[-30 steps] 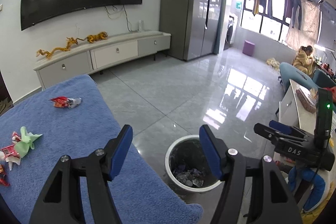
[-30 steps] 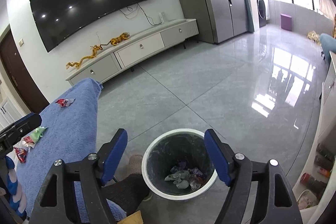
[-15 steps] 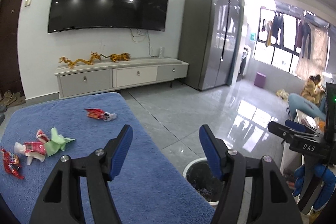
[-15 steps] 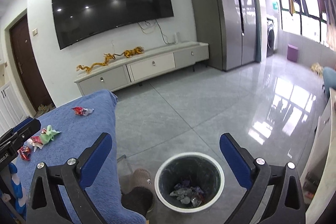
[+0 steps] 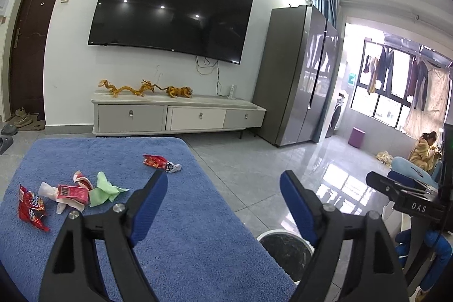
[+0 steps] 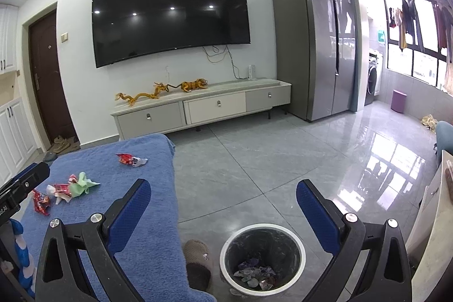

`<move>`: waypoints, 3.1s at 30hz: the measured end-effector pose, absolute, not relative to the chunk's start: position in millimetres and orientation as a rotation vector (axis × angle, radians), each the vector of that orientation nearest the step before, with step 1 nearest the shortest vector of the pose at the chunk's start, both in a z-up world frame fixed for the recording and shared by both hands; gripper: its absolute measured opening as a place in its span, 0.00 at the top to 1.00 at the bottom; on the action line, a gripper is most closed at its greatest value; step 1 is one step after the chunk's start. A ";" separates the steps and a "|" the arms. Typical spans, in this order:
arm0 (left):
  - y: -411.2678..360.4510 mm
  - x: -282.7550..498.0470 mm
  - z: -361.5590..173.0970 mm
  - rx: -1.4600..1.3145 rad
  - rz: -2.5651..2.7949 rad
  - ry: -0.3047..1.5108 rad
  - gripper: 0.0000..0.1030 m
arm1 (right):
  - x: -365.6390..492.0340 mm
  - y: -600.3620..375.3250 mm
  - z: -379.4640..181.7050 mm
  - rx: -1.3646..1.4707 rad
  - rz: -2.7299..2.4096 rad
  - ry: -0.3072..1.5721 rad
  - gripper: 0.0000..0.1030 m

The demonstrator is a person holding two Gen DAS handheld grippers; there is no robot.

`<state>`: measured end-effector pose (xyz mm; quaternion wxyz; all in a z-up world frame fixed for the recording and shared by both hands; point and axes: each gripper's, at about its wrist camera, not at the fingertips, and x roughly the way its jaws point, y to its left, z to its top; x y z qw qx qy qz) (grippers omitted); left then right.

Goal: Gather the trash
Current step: 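Withdraw both open tools from the bin back toward the rug, then move both open tools over the remaining wrappers on the rug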

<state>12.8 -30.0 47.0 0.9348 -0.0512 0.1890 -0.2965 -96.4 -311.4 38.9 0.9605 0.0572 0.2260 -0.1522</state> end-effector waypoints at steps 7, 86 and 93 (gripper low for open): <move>-23.8 3.8 49.7 -0.107 -0.599 0.352 0.21 | -103.7 -301.0 42.2 0.116 -0.285 0.442 0.00; -65.7 -2.1 27.7 0.038 -0.475 0.444 0.15 | -121.4 -329.6 9.2 0.210 -0.222 0.444 0.00; -68.1 16.1 16.3 0.038 -0.479 0.475 0.15 | -107.7 -339.9 -0.6 0.230 -0.251 0.486 0.00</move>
